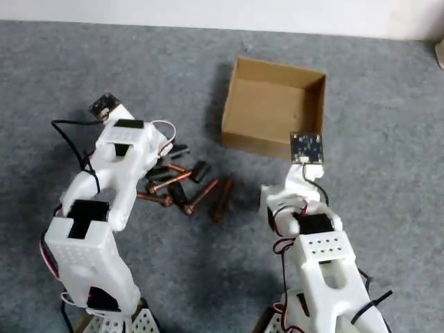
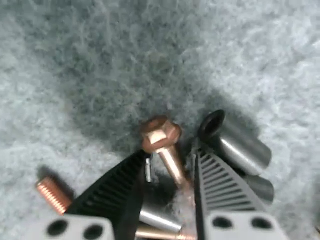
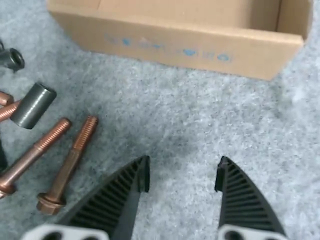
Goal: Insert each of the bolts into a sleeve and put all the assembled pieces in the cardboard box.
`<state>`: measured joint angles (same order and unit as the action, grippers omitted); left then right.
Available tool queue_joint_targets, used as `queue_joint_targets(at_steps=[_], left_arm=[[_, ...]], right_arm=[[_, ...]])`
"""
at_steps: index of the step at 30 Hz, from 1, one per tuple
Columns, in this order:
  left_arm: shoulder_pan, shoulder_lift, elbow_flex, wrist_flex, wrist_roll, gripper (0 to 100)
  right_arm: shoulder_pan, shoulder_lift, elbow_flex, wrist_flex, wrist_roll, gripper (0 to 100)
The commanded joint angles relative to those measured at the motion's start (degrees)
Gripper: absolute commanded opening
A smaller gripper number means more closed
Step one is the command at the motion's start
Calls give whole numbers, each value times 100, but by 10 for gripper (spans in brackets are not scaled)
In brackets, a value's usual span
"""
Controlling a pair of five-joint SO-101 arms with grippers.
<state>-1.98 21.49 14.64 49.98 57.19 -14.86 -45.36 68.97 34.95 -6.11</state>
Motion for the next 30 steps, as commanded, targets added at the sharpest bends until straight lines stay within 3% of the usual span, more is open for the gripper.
queue_joint_targets(at_steps=[1,9,13,22,30], left_arm=[[-207,75,-189,18,44,140],[-303,119,-189,-9,44,128],[-268,92,-198,-9,18,1],[101,57,-312,35,-554,5],[523,-1341,-365,1345,-1644,5]], right_arm=[[22,-31,-22,-154,-62,205],[22,-31,-22,-154,-62,205],[22,-31,-22,-154,-62,205],[22,-31,-22,-154,-62,205],[22,-22,-13,-154,-62,205]])
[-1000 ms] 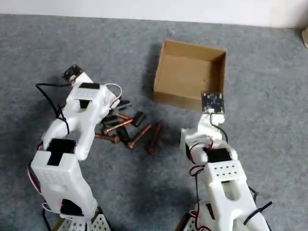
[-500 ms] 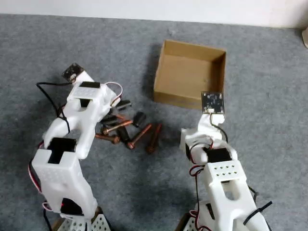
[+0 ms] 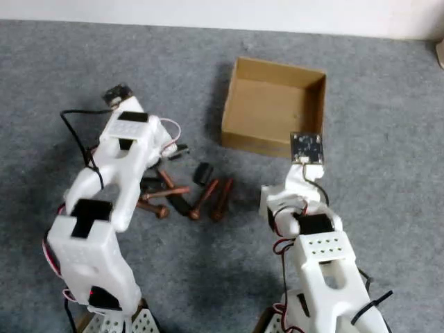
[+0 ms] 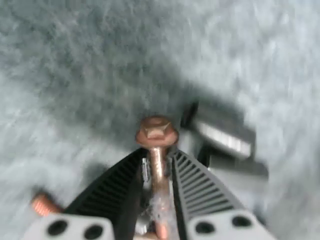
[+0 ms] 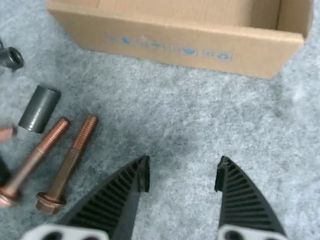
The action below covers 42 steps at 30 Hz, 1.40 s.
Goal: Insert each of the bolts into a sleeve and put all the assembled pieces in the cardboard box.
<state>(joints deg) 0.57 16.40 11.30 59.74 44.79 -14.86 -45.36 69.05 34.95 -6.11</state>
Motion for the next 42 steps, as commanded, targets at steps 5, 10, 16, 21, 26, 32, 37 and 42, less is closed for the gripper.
queue_joint_targets(at_steps=[5,10,16,21,26,32,37,42], left_arm=[[286,-2105,901,18,-1055,5],[295,-3433,2132,-870,-1266,5],[286,-5068,3565,-1890,-1776,5],[286,-6343,4708,-2549,-2470,5],[259,-7635,5578,-2945,-2708,5],[251,-8892,6176,-2945,-2725,5],[119,-9314,6273,-2927,-2699,5],[-356,-9314,6123,-2936,-2690,5]], right_arm=[[13,4,-22,-154,-62,205],[-224,13,-22,-154,-62,205],[-382,13,75,-180,-62,205],[-655,-40,400,-681,-62,205],[-901,-40,426,-725,-70,205],[-1393,-31,418,-725,-712,205],[-2105,22,154,-1015,-1495,205],[-2993,778,-752,-1262,-1846,205]])
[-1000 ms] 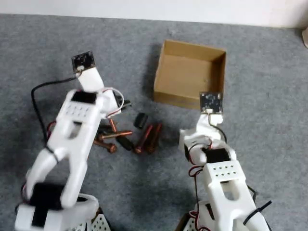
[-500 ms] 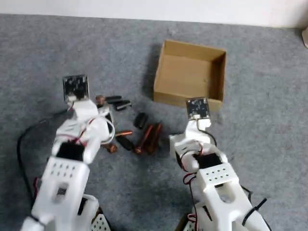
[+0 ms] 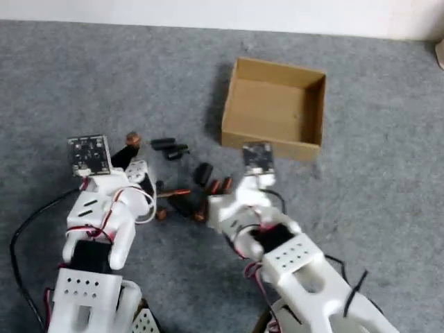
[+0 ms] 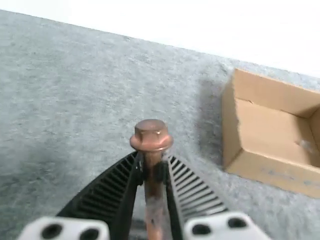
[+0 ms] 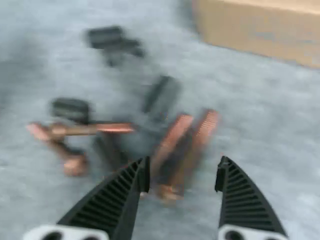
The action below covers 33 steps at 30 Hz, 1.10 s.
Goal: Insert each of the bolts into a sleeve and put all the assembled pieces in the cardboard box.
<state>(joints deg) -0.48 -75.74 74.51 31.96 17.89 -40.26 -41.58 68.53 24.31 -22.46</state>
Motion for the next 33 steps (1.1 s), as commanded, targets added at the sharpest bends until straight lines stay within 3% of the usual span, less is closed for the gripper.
queue_joint_targets(at_steps=[1,5,11,14,17,33], left_arm=[[-312,-101,-251,-149,0,5],[-505,-101,-295,-149,141,5],[-875,-127,-303,-167,484,5],[-892,-101,-391,-141,484,5],[-892,-101,-400,-141,484,5],[-892,-145,-391,-141,484,5]], right_arm=[[-523,716,-971,-189,-290,205],[-488,2273,-2360,189,-818,205],[-145,4171,-4277,655,-897,205],[119,4664,-4769,857,-1618,205],[321,4840,-4919,1200,-2321,205],[391,4980,-4681,1226,-2338,205]])
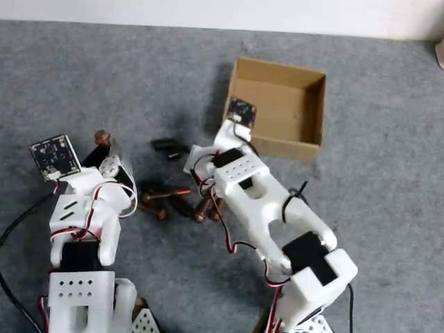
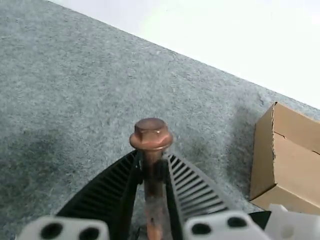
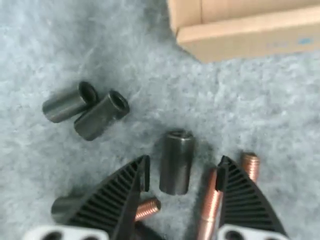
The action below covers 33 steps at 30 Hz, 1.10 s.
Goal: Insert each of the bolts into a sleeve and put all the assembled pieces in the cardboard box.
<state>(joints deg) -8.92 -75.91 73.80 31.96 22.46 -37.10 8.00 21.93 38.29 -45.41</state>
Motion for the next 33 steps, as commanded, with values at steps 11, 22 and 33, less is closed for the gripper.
queue_joint_targets(at_steps=[11,22,33], left_arm=[[-48,-127,-312,-141,26,5],[-48,-127,-312,-141,26,5],[-48,-127,-312,-141,26,5]], right_arm=[[-180,1341,-778,-171,440,205],[-180,1464,-822,-171,492,32],[-330,1455,-822,-163,642,71]])
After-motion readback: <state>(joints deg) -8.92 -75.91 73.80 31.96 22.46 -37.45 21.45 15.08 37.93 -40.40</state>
